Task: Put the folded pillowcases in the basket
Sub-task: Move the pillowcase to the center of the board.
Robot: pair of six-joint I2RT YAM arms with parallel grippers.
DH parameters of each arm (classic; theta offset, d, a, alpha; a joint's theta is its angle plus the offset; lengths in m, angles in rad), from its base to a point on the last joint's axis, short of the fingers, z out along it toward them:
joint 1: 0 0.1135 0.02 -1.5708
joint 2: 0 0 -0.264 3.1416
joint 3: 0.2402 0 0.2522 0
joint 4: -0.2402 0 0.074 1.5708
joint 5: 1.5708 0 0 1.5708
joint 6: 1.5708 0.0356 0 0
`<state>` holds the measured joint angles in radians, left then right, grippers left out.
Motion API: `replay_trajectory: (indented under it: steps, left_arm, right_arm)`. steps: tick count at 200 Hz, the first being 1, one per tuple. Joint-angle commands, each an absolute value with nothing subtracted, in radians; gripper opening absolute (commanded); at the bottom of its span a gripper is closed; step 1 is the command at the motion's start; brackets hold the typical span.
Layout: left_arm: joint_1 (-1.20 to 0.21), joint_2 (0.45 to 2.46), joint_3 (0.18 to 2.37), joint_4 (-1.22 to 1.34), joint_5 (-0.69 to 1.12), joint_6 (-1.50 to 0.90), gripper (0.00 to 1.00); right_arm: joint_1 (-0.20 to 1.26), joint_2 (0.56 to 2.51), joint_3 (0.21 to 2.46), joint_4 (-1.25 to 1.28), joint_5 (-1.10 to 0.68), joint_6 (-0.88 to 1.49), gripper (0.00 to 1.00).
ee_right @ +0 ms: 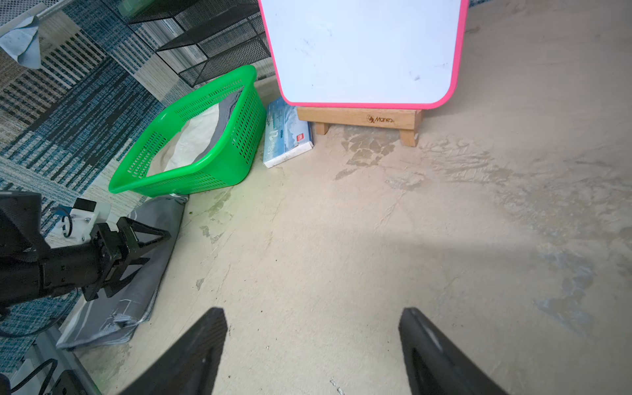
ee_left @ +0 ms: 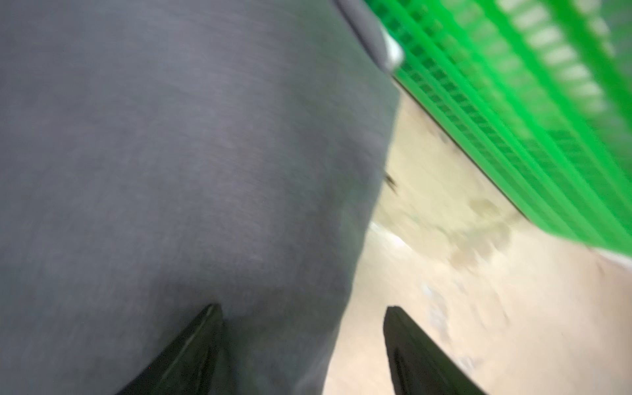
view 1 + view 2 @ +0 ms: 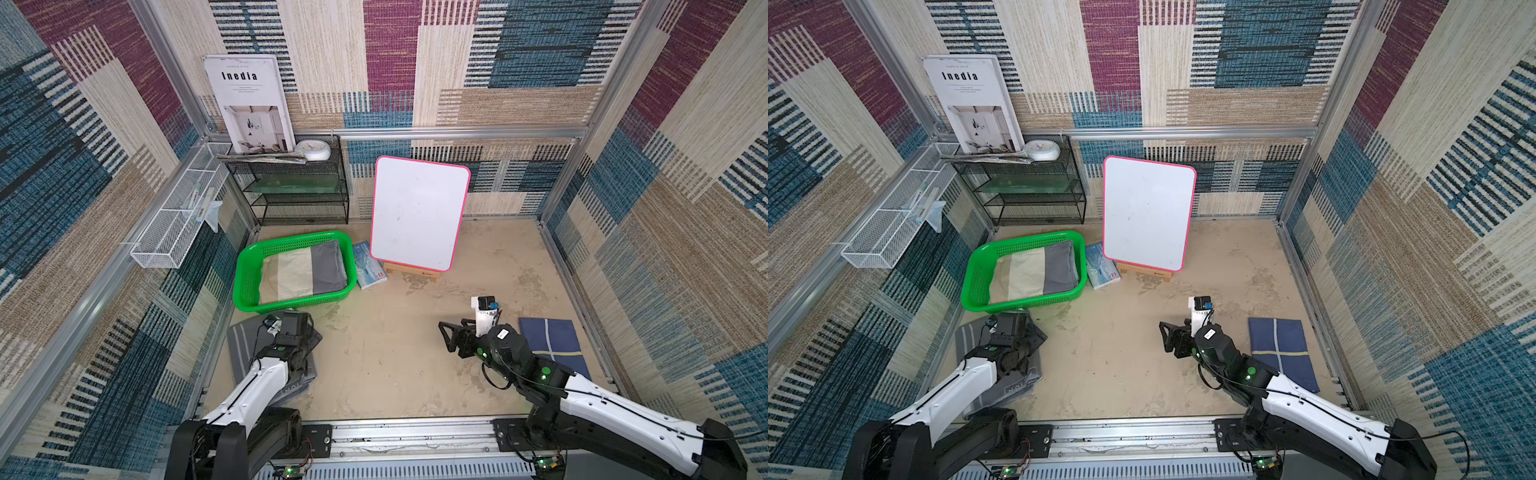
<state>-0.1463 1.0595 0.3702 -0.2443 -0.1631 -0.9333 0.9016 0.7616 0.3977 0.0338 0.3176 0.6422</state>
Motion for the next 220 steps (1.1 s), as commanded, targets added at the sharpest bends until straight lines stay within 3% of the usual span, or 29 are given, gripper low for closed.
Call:
replay_trajectory:
  steps: [1, 63, 103, 132, 181, 220]
  left_arm:
    - [-0.273, 1.062, 0.345, -0.325, -0.104, -1.079, 0.79]
    - [-0.689, 1.129, 0.425, -0.336, -0.235, -1.215, 0.79]
    - [-0.835, 1.203, 0.602, -0.437, -0.322, -1.179, 0.79]
    - [-0.851, 1.155, 0.645, -0.57, -0.39, -1.152, 0.8]
    - [-0.849, 0.986, 0.53, -0.737, -0.44, -1.191, 0.8]
    - [-0.85, 0.987, 0.448, -0.59, -0.316, -1.169, 0.8]
  right_arm:
    - [0.902, 0.786, 0.422, 0.017, 0.34, 0.647, 0.85]
    - [0.902, 0.836, 0.446, 0.008, 0.351, 0.667, 0.84]
    - [0.902, 0.904, 0.488, -0.02, 0.329, 0.694, 0.84]
    - [0.902, 0.946, 0.517, -0.057, 0.282, 0.69, 0.84]
    - [0.904, 0.997, 0.5, -0.017, 0.199, 0.687, 0.83]
    - [0.905, 1.006, 0.491, 0.002, 0.186, 0.703, 0.83]
